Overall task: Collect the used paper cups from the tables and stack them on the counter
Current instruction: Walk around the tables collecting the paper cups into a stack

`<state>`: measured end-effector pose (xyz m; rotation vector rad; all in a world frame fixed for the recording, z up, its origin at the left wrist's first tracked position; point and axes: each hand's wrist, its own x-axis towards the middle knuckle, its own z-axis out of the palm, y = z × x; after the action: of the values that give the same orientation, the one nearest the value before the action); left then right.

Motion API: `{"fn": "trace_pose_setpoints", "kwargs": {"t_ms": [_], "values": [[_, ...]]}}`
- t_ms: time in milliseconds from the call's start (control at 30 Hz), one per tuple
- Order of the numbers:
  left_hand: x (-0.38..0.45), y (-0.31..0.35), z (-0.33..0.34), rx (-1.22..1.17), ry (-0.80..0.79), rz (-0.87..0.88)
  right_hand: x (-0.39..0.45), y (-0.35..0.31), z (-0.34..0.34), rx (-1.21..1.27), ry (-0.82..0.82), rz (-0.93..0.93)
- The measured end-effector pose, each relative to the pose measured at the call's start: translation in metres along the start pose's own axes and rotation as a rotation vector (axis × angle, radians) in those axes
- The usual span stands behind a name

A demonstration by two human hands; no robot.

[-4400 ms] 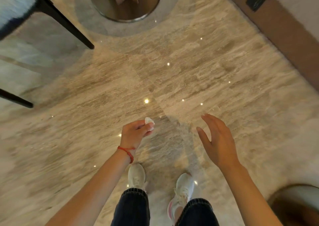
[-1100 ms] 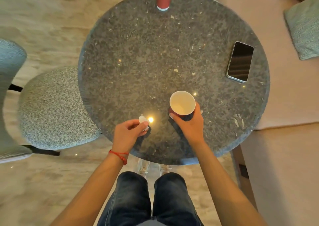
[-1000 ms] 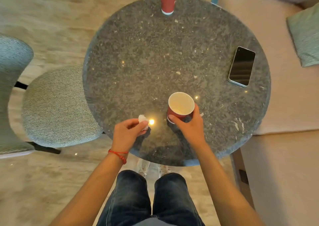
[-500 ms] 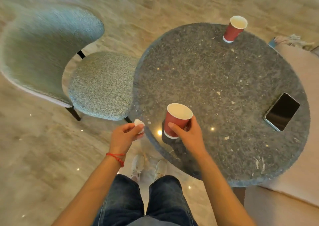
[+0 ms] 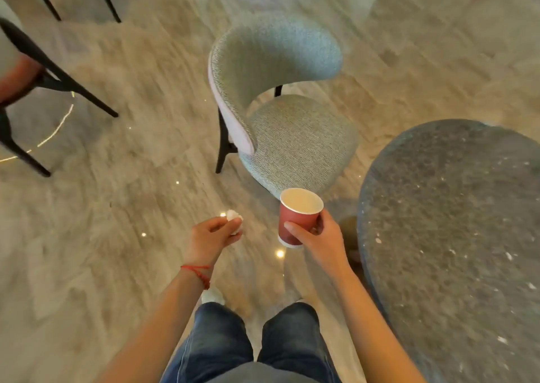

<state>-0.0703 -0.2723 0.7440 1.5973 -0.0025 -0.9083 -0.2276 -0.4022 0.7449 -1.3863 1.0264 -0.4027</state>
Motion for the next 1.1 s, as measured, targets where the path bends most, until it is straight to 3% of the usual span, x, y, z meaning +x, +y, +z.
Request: {"fn": "trace_pose_setpoints", "kwargs": {"t_ms": [233,400,733,1100], "values": [[0.041,0.026,-0.149,-0.111,0.188,0.013,0.026,-0.027,0.152,-0.08,-0.233,-0.042],[0.059,0.039,-0.211,-0.195,0.335,0.005,0.046,-0.05,0.223,-0.14,-0.332,-0.074],[0.142,0.079,-0.256,-0.244,0.474,0.001,0.145,-0.08,0.305,-0.264,-0.409,-0.094],[0.266,0.185,-0.277,-0.25,0.505,0.05,0.294,-0.166,0.372,-0.29,-0.465,-0.145]]}}
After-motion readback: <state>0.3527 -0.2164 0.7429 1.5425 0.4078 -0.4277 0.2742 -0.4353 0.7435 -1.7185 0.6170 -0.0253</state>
